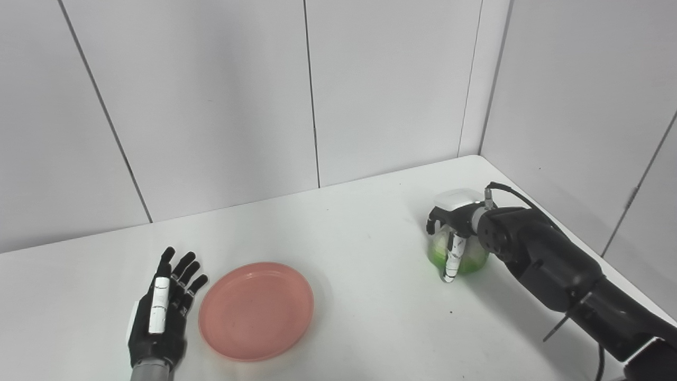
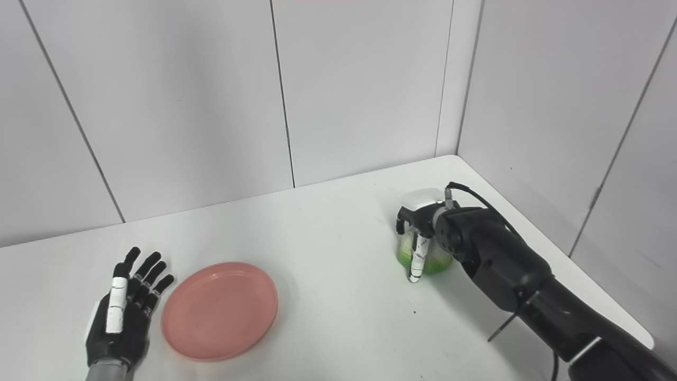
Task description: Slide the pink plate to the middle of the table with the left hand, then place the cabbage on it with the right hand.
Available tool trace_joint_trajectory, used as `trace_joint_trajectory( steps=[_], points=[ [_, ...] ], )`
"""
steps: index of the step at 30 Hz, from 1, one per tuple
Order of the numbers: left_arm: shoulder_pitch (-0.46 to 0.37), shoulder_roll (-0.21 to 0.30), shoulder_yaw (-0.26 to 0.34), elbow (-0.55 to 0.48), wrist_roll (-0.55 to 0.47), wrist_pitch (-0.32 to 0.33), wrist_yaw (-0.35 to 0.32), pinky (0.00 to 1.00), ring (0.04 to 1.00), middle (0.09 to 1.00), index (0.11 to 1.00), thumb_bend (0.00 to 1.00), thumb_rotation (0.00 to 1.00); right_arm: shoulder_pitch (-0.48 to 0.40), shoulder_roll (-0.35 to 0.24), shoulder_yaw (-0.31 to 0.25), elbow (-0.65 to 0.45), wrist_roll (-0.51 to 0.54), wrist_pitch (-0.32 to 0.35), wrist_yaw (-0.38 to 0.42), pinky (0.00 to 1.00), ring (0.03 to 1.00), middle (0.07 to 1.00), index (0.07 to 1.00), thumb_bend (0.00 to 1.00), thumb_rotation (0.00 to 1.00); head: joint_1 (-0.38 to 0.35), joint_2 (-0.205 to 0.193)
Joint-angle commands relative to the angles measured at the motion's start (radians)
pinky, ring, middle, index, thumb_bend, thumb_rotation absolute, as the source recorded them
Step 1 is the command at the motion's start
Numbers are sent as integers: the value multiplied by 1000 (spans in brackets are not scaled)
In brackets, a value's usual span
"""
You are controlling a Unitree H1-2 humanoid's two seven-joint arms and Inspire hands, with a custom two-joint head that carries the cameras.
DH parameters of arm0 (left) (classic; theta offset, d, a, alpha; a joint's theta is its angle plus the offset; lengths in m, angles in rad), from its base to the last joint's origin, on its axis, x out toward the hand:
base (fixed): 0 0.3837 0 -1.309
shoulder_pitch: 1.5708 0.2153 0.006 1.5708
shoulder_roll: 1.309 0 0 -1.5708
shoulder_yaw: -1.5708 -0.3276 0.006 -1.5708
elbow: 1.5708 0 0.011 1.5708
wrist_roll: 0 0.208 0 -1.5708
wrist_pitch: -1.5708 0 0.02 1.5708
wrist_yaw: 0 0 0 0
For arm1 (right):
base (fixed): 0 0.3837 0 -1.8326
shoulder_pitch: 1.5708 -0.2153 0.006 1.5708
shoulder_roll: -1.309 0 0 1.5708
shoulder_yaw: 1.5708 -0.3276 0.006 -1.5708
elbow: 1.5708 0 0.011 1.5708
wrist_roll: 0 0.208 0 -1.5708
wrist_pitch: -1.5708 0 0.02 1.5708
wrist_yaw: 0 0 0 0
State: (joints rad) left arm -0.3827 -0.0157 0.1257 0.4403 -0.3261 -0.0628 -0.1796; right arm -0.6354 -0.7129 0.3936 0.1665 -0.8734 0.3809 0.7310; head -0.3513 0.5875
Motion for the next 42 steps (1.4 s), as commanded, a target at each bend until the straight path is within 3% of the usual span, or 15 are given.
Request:
trace_joint_trajectory(
  steps=[1, 3, 7, 12, 15, 16, 19, 22, 27, 30, 34, 37, 42],
  points=[
    [71, -13, 0, 49, -4, 15, -5, 819, 884, 850, 926, 880, 680, -33, -38, 14, -4, -2, -42, 32, 221, 410, 509, 677, 530, 0, 1, 1],
    [71, -17, -1, 52, -4, 13, -5, 825, 884, 851, 924, 896, 669, -66, -48, 39, 2, -22, -43, 75, 220, 409, 510, 651, 531, 0, 4, 2],
    [72, -23, -15, 52, 20, -2, 0, 802, 884, 852, 921, 899, 683, -170, -59, 124, 26, -98, -16, 262, 227, 412, 508, 642, 531, 0, 8, 2],
    [74, -32, -22, 56, 30, -14, 8, 799, 888, 857, 925, 924, 688, -264, -61, 212, 73, -187, -60, 406, 211, 401, 508, 664, 531, 0, 13, 2],
    [78, -41, -19, 53, 31, -19, 14, 793, 887, 856, 925, 915, 689, -309, -48, 227, 117, -213, -63, 428, 224, 400, 515, 653, 528, 0, 19, 2],
    [79, -44, -18, 52, 31, -20, 16, 799, 886, 853, 927, 916, 689, -317, -46, 231, 125, -226, -63, 432, 261, 408, 518, 535, 517, 0, 19, 2],
    [87, -52, -19, 44, 34, -24, 22, 790, 883, 852, 928, 916, 692, -351, -33, 280, 176, -298, -89, 440, 276, 384, 480, 539, 511, 0, 26, 5],
    [92, -64, -13, 42, 25, -24, 26, 806, 891, 852, 925, 916, 679, -398, -6, 352, 260, -367, -146, 461, 258, 445, 486, 498, 517, 0, 30, 6],
    [94, -77, -14, 48, 35, -37, 33, 803, 890, 852, 930, 910, 691, -444, 32, 402, 292, -441, -185, 515, 308, 456, 473, 511, 517, 0, 34, 7],
    [93, -84, -18, 57, 43, -46, 37, 783, 885, 855, 933, 911, 695, -462, 35, 400, 251, -419, -191, 538, 306, 458, 475, 515, 516, 0, 35, 6],
    [90, -94, -15, 73, 35, -59, 28, 795, 892, 867, 936, 903, 699, -547, 71, 493, 365, -398, -147, 539, 291, 453, 486, 507, 516, 0, 37, 4],
    [87, -103, -13, 85, 34, -72, 28, 808, 888, 858, 935, 903, 699, -564, 67, 508, 349, -394, -132, 539, 245, 446, 485, 506, 516, 0, 46, 3],
    [83, -112, -14, 98, 40, -88, 32, 779, 892, 870, 939, 890, 691, -603, 83, 535, 380, -357, -169, 539, 245, 448, 475, 516, 516, 0, 60, 0]
  ],
)
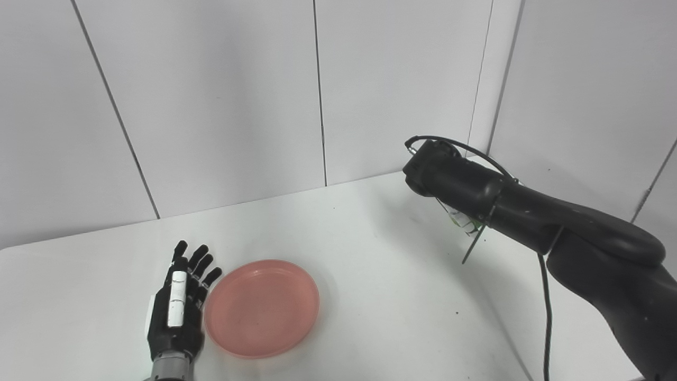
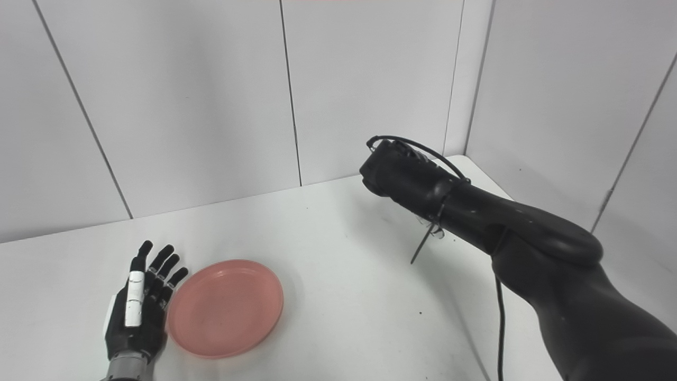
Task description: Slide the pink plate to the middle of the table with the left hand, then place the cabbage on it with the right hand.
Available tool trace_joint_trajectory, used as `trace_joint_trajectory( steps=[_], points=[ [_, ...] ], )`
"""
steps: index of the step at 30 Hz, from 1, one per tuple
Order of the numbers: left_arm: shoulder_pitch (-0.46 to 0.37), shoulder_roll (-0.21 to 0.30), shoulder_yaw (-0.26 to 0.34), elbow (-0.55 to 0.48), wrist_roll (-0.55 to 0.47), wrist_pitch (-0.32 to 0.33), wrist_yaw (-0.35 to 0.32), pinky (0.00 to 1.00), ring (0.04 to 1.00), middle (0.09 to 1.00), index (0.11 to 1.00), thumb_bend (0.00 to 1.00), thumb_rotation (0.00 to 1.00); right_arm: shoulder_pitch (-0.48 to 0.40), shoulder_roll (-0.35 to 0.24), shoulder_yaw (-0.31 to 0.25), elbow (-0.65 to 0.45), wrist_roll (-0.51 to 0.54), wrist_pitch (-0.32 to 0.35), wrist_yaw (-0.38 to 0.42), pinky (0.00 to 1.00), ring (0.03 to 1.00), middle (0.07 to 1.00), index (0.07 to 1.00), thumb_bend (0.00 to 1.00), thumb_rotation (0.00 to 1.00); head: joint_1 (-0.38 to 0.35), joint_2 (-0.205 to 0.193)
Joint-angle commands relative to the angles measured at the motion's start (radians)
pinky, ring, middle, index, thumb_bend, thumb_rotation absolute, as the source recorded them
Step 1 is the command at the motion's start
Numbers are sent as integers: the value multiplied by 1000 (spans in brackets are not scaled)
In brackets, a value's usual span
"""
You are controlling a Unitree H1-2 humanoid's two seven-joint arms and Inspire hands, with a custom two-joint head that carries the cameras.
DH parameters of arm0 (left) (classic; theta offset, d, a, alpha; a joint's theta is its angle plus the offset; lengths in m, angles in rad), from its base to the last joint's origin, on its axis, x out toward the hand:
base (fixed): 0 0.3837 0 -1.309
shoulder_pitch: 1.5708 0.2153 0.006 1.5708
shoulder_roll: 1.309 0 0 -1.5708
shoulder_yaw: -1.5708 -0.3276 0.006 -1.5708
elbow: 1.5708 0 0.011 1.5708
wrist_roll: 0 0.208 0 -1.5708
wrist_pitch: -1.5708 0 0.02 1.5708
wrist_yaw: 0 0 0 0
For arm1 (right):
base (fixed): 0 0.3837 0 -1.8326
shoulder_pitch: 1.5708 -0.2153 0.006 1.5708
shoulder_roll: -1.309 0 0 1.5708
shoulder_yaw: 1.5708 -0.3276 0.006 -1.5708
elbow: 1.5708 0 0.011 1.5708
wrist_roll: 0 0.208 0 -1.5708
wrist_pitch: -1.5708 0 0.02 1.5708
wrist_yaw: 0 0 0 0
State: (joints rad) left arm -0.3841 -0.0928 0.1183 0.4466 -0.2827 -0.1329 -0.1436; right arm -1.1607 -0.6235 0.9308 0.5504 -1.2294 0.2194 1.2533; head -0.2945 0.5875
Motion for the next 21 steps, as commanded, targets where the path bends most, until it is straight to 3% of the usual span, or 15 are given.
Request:
trace_joint_trajectory(
  steps=[1, 2, 4, 5, 7, 13, 17, 19, 21],
  points=[
    [84, -37, -7, 92, -2, -19, -1, 764, 893, 873, 939, 890, 689, -86, 0, 8, 9, 0, -16, 16, 328, 505, 607, 505, 512, 86, 7, 1],
    [85, -38, -8, 92, 3, -22, 4, 757, 892, 873, 938, 892, 687, -90, 9, 7, 20, 9, -19, 16, 362, 528, 657, 502, 510, 117, 10, 1],
    [86, -41, -7, 91, 5, -23, 11, 742, 884, 863, 928, 897, 683, -92, 21, 2, 17, 23, -42, 16, 362, 518, 652, 499, 511, 139, 19, 2],
    [87, -41, -8, 88, 8, -22, 15, 738, 879, 858, 925, 896, 683, -91, 28, -3, 12, 28, -44, 16, 327, 469, 570, 497, 517, 75, 22, 2],
    [89, -40, -9, 86, 13, -23, 20, 734, 876, 855, 925, 893, 683, -89, 36, -8, -9, 51, -39, 16, 286, 416, 522, 496, 522, 34, 29, 2],
    [87, -38, -13, 90, 39, -35, 46, 681, 834, 817, 905, 869, 684, -83, 69, -41, -146, 85, -31, 16, 242, 352, 486, 494, 526, 3, 55, 0],
    [85, -42, -19, 94, 51, -37, 55, 674, 826, 815, 906, 853, 702, -101, 110, -31, -195, 118, 0, 16, 198, 305, 482, 493, 527, 0, 54, -2],
    [80, -43, -20, 106, 44, -42, 42, 684, 843, 834, 921, 878, 705, -114, 138, -16, -213, 123, -24, 16, 203, 304, 482, 494, 526, 0, 49, -6],
    [77, -47, -18, 112, 31, -43, 29, 701, 861, 839, 935, 899, 700, -121, 175, -6, -213, 125, 17, 16, 172, 269, 482, 494, 526, 0, 52, -6]
  ],
)
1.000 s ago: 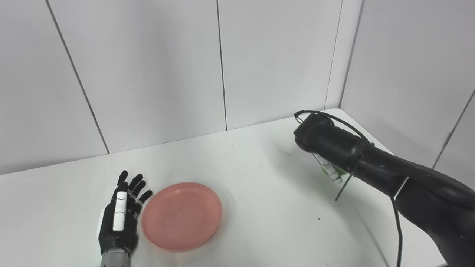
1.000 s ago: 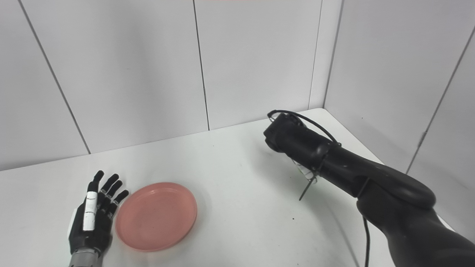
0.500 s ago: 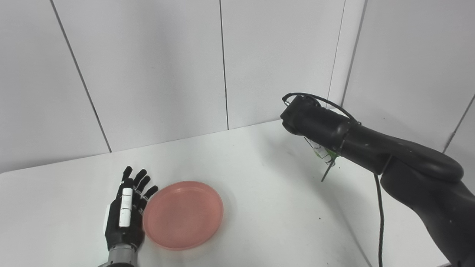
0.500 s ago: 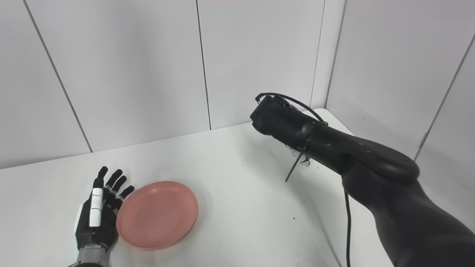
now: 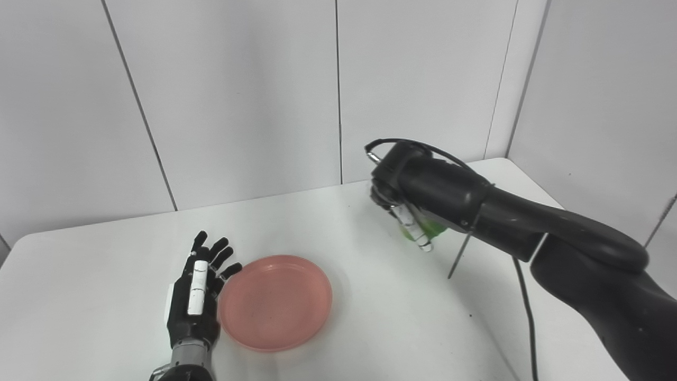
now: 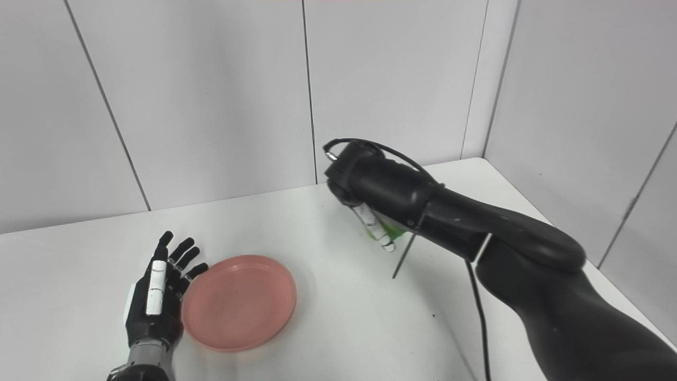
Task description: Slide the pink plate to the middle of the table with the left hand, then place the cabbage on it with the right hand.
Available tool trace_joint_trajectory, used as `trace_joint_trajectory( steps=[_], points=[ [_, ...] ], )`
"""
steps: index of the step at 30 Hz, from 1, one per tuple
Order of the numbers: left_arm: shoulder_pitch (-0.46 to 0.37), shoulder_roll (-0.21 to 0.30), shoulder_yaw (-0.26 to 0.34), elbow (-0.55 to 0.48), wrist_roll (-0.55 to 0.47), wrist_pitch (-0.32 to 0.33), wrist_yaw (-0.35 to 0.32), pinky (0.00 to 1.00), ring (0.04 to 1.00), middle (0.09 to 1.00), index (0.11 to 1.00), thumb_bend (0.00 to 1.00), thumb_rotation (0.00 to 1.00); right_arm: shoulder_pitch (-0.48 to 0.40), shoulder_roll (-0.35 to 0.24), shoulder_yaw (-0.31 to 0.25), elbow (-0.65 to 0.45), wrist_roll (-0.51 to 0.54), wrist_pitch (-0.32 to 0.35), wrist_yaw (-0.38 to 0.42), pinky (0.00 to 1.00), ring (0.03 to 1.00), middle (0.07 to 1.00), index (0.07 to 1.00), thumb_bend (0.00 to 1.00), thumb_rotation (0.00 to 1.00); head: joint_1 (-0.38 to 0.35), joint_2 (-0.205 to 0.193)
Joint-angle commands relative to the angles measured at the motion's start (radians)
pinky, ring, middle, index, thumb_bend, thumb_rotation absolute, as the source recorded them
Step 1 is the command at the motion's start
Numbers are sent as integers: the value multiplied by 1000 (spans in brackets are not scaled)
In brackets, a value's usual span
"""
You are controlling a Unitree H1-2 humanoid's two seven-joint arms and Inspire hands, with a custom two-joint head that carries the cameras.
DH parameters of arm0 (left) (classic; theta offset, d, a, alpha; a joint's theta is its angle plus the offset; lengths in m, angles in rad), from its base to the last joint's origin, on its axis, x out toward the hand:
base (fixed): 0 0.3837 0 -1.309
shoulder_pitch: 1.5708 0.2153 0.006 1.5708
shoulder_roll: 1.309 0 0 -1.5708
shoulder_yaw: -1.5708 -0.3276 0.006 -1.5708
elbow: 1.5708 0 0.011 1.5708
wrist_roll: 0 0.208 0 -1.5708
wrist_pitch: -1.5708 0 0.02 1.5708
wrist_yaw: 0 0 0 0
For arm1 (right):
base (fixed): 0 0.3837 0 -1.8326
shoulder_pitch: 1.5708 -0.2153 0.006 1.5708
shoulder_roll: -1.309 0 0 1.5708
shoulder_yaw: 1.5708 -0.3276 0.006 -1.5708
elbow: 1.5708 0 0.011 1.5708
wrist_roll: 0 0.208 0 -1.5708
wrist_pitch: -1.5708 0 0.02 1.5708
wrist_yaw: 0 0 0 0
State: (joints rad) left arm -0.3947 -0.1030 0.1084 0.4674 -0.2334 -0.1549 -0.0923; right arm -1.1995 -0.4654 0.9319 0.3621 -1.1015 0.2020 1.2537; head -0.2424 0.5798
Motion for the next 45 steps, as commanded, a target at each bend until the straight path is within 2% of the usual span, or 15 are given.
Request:
trace_joint_trajectory(
  steps=[1, 5, 9, 12, 14, 16, 20, 23, 27, 30, 31, 35, 37, 42, 45],
  points=[
    [86, -40, -8, 94, -21, -22, -23, 704, 863, 838, 936, 900, 698, -83, 32, -8, -33, -5, 22, 16, 161, 255, 481, 493, 526, 0, 5, 1],
    [78, -50, -3, 107, -24, -31, -24, 717, 863, 836, 923, 879, 687, -91, 87, -5, -36, 7, 69, 16, 150, 251, 453, 506, 525, 0, 12, -4],
    [72, -51, -5, 119, -24, -40, -24, 735, 876, 853, 929, 865, 696, -92, 141, -3, -86, 13, 46, 16, 146, 232, 474, 493, 527, 0, 19, -6],
    [70, -56, -5, 122, -29, -43, -25, 739, 876, 857, 930, 844, 695, -90, 174, 0, -101, 25, 76, 16, 128, 205, 476, 492, 527, 0, 34, -3],
    [68, -60, -6, 123, -30, -43, -24, 744, 877, 856, 934, 828, 693, -85, 183, 1, -114, 27, 64, 16, 115, 183, 478, 492, 526, 0, 42, -2],
    [67, -64, -7, 125, -31, -44, -23, 751, 881, 853, 938, 825, 691, -92, 189, 24, -137, 35, 8, 16, 120, 192, 478, 492, 527, 0, 55, -2],
    [63, -67, -17, 138, -11, -57, -12, 728, 877, 860, 940, 818, 705, -108, 214, 65, -147, 34, 19, 16, 138, 221, 462, 513, 524, 0, 88, 0],
    [63, -77, -17, 143, -11, -62, -4, 720, 862, 849, 925, 810, 687, -94, 233, 27, -189, 43, -16, 8, 153, 247, 441, 526, 523, 0, 111, 3],
    [64, -81, -14, 143, -11, -67, 7, 708, 852, 837, 928, 815, 666, -67, 262, -19, -238, 44, 1, -4, 156, 229, 416, 518, 521, 0, 136, 5],
    [65, -76, -17, 146, -4, -80, 10, 705, 857, 842, 935, 811, 672, -23, 272, -44, -232, 30, -21, -89, 145, 224, 420, 530, 519, 0, 148, 6],
    [65, -74, -20, 147, 0, -86, 12, 698, 859, 843, 936, 815, 675, -6, 274, -56, -223, 30, -28, -125, 176, 273, 426, 534, 519, 0, 158, 7],
    [70, -69, -27, 142, 2, -85, 22, 692, 856, 844, 923, 788, 669, 102, 267, -113, -204, 35, -79, -345, 272, 373, 474, 502, 528, 0, 170, 6],
    [73, -69, -29, 140, 1, -83, 26, 692, 854, 845, 915, 774, 668, 142, 264, -137, -194, 43, -110, -431, 251, 432, 487, 634, 533, 0, 179, 5],
    [84, -69, -33, 130, 8, -75, 31, 692, 856, 839, 913, 750, 661, 254, 263, -219, -143, 88, -169, -671, 290, 433, 525, 636, 528, 0, 181, 15],
    [89, -65, -30, 121, 4, -63, 30, 680, 843, 821, 908, 745, 663, 277, 262, -232, -110, 86, -193, -740, 306, 429, 529, 636, 528, 0, 174, 16]
  ],
)
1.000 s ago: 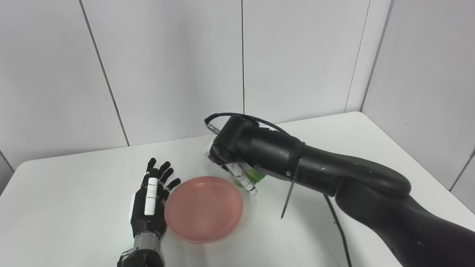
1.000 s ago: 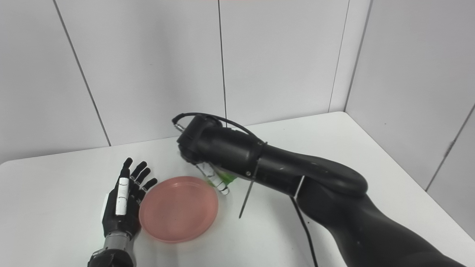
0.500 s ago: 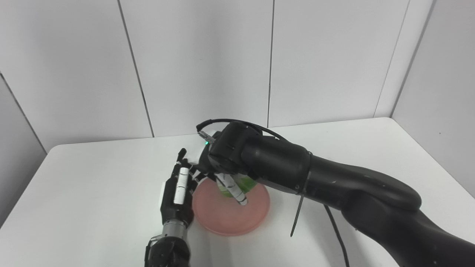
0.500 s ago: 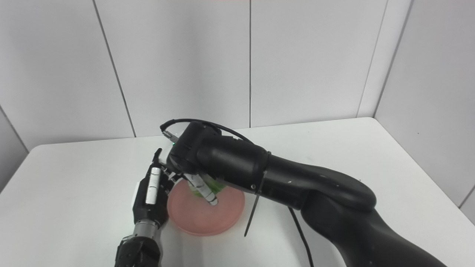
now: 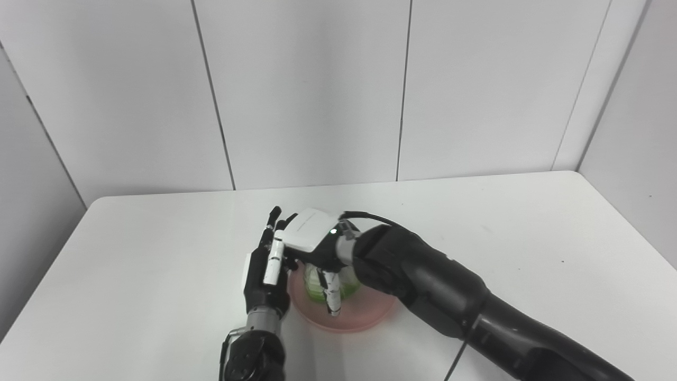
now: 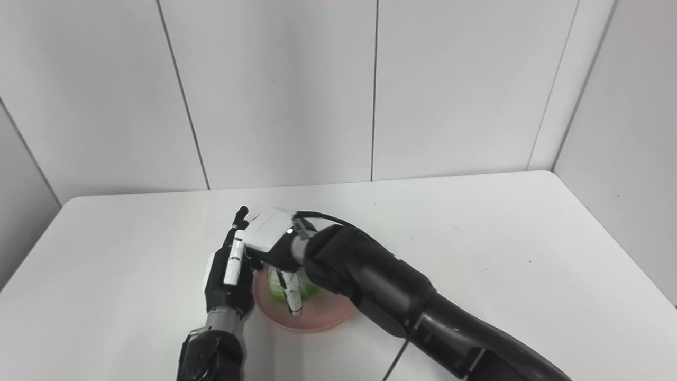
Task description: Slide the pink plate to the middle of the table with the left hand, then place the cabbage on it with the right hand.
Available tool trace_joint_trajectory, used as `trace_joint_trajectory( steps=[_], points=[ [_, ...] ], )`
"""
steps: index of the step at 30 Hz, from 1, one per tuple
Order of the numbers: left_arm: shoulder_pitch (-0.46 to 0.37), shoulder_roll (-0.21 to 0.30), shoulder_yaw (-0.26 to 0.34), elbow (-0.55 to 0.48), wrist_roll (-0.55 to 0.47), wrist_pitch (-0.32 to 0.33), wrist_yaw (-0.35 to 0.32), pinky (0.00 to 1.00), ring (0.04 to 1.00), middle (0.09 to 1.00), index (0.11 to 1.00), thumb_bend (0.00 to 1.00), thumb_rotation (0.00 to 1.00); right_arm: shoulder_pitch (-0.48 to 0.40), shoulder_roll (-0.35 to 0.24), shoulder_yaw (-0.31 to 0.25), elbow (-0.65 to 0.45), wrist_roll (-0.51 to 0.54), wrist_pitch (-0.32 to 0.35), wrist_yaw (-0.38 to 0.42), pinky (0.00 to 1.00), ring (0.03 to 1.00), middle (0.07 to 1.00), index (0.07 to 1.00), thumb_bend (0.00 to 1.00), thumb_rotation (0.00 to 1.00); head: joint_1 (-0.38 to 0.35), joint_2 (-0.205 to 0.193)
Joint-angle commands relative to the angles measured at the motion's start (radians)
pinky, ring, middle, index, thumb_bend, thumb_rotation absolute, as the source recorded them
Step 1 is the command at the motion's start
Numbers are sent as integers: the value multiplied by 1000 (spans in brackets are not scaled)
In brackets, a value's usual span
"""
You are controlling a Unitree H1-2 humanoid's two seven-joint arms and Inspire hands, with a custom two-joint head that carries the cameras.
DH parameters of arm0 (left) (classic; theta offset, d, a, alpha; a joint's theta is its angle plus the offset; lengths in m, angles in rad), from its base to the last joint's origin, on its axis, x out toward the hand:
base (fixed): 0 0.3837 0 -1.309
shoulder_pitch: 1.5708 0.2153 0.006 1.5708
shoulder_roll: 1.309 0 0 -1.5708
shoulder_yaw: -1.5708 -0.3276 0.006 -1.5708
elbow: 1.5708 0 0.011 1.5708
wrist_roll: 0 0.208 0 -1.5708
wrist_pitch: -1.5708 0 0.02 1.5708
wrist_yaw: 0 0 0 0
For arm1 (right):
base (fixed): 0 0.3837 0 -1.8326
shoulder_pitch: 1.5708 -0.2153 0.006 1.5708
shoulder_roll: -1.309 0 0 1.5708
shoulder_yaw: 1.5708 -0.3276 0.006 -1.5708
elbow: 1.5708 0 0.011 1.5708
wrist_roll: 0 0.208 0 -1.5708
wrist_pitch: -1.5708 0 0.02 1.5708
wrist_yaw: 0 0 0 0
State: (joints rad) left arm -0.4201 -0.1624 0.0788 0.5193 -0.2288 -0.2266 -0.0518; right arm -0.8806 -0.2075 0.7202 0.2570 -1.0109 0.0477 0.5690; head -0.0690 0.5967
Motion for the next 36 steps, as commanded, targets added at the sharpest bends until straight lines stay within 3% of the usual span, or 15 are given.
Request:
trace_joint_trajectory(
  steps=[1, 4, 5, 6, 8, 9, 11, 13, 15, 18, 22, 26, 30, 33, 36],
  points=[
    [116, -4, -1, 66, -1, 10, -12, 677, 841, 823, 905, 740, 663, -40, 3, -19, 4, -10, -38, -60, 303, 428, 530, 633, 528, 0, -1, -1],
    [118, 4, -1, 66, 1, 8, -16, 670, 836, 824, 889, 752, 655, -32, 3, -22, 12, -19, -18, -54, 346, 437, 529, 640, 529, 0, -4, 2],
    [118, 6, -1, 65, 1, 8, -16, 667, 838, 826, 889, 758, 658, -30, 4, -24, 12, -21, -15, -53, 391, 517, 598, 652, 675, 44, -5, 3],
    [119, 8, -3, 65, 5, 8, -14, 665, 838, 827, 888, 761, 659, -27, 2, -26, 12, -25, -13, -54, 414, 558, 633, 658, 749, 68, -5, 4],
    [121, 11, -5, 63, 8, 9, -13, 660, 840, 830, 889, 760, 670, -22, -4, -30, 17, -24, -16, -53, 610, 703, 746, 690, 884, 209, -4, 4],
    [121, 11, -6, 64, 7, 9, -13, 667, 839, 831, 887, 774, 668, -20, -8, -30, 21, -25, -22, -55, 759, 791, 799, 713, 950, 320, -3, 3],
    [123, 12, -5, 63, 7, 9, -11, 670, 836, 805, 879, 788, 662, -19, -16, -30, 21, -28, -26, -51, 926, 895, 864, 749, 993, 473, -4, 4],
    [124, 14, -7, 62, 6, 10, -16, 667, 839, 809, 879, 783, 662, -23, -26, -27, 10, -34, -26, -33, 970, 936, 895, 773, 998, 558, -10, 5],
    [124, 17, -10, 63, 7, 9, -21, 660, 841, 839, 884, 766, 667, -29, -33, -24, 4, -44, -28, -28, 994, 970, 922, 804, 1000, 679, -13, 5],
    [122, 20, -11, 68, 5, 6, -25, 668, 842, 886, 901, 783, 685, -32, -40, -34, -11, -42, -23, -19, 1000, 978, 930, 838, 1000, 779, -12, 6],
    [122, 22, -6, 65, -1, 8, -26, 674, 837, 872, 879, 791, 671, -45, -48, -48, -64, -39, -3, 52, 1000, 995, 941, 860, 1000, 784, -15, 9],
    [109, 25, 8, 59, -17, 25, -25, 695, 844, 856, 921, 820, 683, -68, -60, -109, -149, 1, 17, 135, 1000, 996, 943, 869, 1000, 799, -21, 9],
    [89, 31, 20, 62, -25, 25, -20, 706, 844, 845, 937, 831, 688, -75, -70, -173, -186, 16, 19, 150, 1000, 990, 939, 869, 1000, 833, -19, 9],
    [70, 37, 40, 53, -49, 31, -17, 721, 852, 831, 930, 837, 678, -57, -88, -242, -221, 39, 43, 144, 1000, 994, 945, 879, 1000, 834, -16, 8],
    [52, 59, 49, 38, -33, 19, 5, 703, 849, 830, 931, 825, 714, 10, -95, -331, -240, 47, 59, 19, 1000, 971, 931, 893, 1000, 886, -13, 8]
  ],
)
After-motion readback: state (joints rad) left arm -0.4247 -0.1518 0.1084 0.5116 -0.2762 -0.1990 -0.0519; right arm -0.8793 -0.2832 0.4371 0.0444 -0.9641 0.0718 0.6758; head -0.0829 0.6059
